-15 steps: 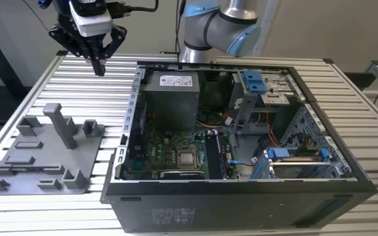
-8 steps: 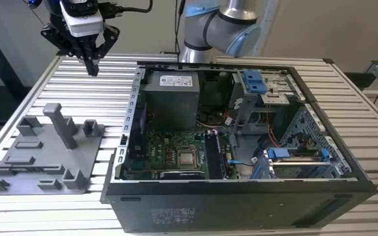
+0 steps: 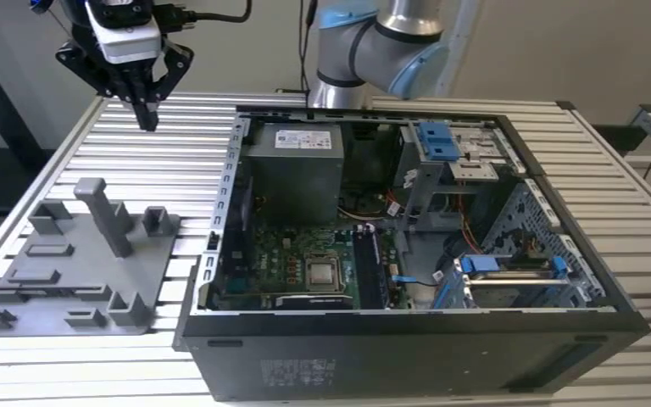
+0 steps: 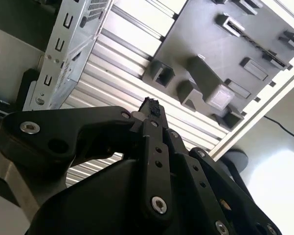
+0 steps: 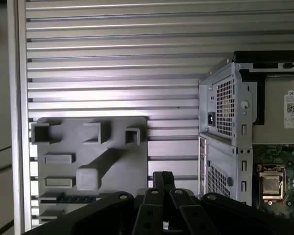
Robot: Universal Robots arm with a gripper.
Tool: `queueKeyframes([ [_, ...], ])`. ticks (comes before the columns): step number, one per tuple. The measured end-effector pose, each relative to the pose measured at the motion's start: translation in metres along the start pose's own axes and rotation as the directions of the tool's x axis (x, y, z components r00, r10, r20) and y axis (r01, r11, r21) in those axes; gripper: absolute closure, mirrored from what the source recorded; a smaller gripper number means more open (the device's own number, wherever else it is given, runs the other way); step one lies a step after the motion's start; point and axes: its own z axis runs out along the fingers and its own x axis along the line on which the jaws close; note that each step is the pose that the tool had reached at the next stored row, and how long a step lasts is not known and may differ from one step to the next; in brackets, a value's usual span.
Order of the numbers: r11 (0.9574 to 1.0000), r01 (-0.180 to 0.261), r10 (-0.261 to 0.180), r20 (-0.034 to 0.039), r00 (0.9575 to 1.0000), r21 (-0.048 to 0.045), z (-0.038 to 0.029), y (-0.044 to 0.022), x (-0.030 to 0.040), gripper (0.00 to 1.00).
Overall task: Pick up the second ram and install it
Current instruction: 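Reach for the second ram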
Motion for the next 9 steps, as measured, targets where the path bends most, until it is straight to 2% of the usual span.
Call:
queueKeyframes([
  [9, 1.0000, 0.003, -0.003, -0.0041, 1.0000, 0.0002, 0.0002, -0.0004, 0.0108, 0.89],
])
